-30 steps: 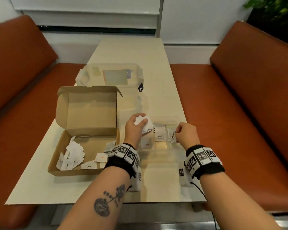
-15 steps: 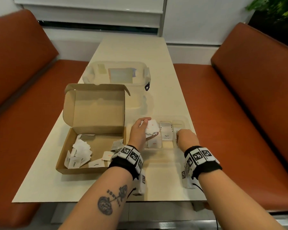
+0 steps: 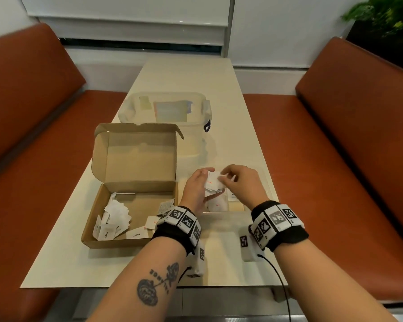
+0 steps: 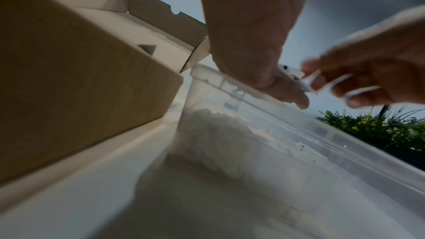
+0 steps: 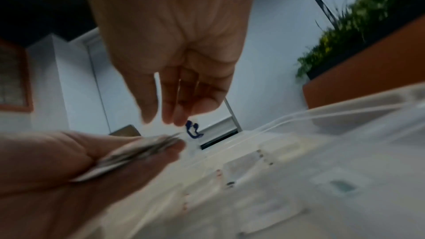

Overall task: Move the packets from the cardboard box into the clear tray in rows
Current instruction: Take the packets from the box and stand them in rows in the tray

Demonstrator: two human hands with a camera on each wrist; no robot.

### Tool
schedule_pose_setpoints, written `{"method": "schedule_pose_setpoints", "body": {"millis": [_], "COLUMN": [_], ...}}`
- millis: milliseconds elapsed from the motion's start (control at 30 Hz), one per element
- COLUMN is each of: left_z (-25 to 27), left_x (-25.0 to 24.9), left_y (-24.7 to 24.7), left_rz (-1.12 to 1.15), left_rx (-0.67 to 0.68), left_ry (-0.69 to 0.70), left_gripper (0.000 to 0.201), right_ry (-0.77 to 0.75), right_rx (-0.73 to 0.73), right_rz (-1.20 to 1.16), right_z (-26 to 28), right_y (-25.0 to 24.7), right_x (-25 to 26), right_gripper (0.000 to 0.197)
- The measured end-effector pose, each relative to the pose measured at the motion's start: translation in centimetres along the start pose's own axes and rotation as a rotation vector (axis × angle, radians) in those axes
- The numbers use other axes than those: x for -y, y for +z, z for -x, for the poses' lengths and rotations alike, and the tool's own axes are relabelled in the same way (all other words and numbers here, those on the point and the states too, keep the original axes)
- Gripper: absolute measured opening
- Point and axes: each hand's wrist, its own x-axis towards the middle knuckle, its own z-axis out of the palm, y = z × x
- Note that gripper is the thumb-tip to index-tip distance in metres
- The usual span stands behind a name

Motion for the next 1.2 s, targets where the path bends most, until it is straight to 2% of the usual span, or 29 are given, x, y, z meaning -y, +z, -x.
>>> {"method": "schedule_pose_setpoints", "body": {"millis": [67, 133, 333, 467, 567, 633, 767, 867, 1033, 1200], "left_z": [0.1, 0.0, 0.1, 0.2, 0.2, 0.0, -0.1, -0.2, -0.1, -0.2], "left_x": [0.0, 0.0, 0.6, 0.5, 0.3, 0.4, 0.5, 0.3, 0.1, 0.1], "left_y": [0.0, 0.0, -0.7, -0.9, -1.0, -1.1, -1.3, -1.6, -1.7, -1.8], "left_rz": [-0.04, -0.058, -0.082, 0.024, 0.055, 0.066, 0.037, 0.061, 0.079, 0.141], "left_rx": [0.004, -0.005, -0.003, -0.005, 0.017, 0.022, -0.014, -0.061, -0.057, -0.053], "left_ry": [0.005, -0.002, -0.018, -0.076, -0.128, -0.134, -0.096, -0.055, -0.033, -0.053], "left_gripper": [0.025, 0.024, 0.025, 0.026, 0.016, 0.022, 0.035, 0.037, 0.037, 0.037], "right_ry": [-0.005, 0.017, 0.079, 0.112, 0.132, 0.156, 0.213, 0.235, 0.163, 0.061], "right_rx": [0.093, 0.124, 0.152, 0.117, 0.097, 0.066, -0.052, -0.077, 0.154, 0.203], "right_rz": [-0.049, -0.029, -0.126, -0.227, -0.284, -0.347, -0.446, -0.238, 0.142, 0.323], "right_z": [-0.1, -0.3, -0.2, -0.1, -0.2, -0.3, -0.7, -0.7, -0.4, -0.7], "right_y": [0.6, 1.0, 1.6, 1.4, 1.2, 1.0, -0.6, -1.5, -0.2, 1.2], "right_x": [0.7, 0.8, 0.4, 0.1, -0.1, -0.3, -1.8, -3.7, -5.4, -5.6], "right_gripper": [0.022, 0.029, 0.02, 0.016, 0.013, 0.008, 0.01, 0.005, 0.009, 0.016]}}
